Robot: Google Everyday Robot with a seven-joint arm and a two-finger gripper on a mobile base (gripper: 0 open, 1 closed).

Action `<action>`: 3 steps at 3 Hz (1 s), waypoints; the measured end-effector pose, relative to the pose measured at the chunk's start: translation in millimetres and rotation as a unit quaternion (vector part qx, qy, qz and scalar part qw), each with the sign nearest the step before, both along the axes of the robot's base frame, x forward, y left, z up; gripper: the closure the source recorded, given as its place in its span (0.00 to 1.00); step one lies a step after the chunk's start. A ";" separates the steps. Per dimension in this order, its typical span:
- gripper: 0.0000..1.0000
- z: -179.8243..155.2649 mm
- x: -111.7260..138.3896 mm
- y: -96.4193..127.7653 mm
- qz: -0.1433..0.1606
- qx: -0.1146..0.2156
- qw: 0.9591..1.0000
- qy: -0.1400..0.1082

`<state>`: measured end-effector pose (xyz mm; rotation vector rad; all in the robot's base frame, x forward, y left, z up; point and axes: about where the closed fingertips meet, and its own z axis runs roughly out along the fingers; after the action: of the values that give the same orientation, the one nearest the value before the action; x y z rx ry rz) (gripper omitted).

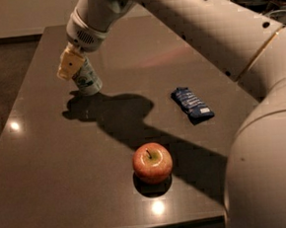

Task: Knock 7up can over

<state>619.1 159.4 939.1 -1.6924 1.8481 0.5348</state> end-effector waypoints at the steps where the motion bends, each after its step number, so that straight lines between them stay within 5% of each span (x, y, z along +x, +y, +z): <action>1: 1.00 12.9 9.7 -34.1 0.003 -0.073 0.997 -0.018; 3: 1.00 -1.9 25.5 -106.9 0.020 -0.200 0.979 -0.030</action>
Offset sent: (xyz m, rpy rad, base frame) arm 0.0331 -0.1284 0.0198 -0.4840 -0.0984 0.0424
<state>644.6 52.4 937.2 -1.9786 1.9772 0.1265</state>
